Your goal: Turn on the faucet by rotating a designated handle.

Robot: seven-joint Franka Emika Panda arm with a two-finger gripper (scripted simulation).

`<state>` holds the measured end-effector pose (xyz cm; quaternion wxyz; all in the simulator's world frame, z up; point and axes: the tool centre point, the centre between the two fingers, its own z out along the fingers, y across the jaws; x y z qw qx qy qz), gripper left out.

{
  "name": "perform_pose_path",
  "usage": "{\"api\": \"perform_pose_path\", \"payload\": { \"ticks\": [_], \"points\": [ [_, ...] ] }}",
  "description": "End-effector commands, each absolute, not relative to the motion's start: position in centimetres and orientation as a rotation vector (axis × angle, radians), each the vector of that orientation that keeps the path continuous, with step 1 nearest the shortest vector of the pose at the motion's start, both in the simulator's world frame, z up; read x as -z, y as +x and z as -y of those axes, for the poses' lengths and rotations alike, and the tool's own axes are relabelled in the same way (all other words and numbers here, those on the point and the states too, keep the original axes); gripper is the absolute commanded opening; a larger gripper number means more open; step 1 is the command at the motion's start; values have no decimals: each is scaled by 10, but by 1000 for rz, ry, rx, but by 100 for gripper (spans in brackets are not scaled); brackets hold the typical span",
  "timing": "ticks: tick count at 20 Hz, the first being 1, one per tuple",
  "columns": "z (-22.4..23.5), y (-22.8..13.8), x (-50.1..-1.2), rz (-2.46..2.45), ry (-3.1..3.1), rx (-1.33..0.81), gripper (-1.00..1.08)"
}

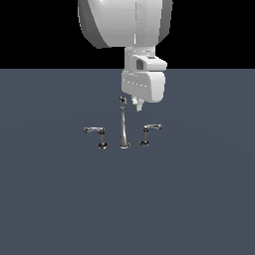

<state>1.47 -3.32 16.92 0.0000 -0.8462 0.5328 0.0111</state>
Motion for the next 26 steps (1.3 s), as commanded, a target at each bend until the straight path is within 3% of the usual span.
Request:
{"api": "perform_pose_path", "payload": {
  "ticks": [1,13,26],
  "points": [
    [45,29,-153,-1761,-2603,-26,-100],
    [94,72,-97,-2051,-2382,-3,-100],
    [107,80,-86,-2111,-2328,0,-100]
  ]
}}
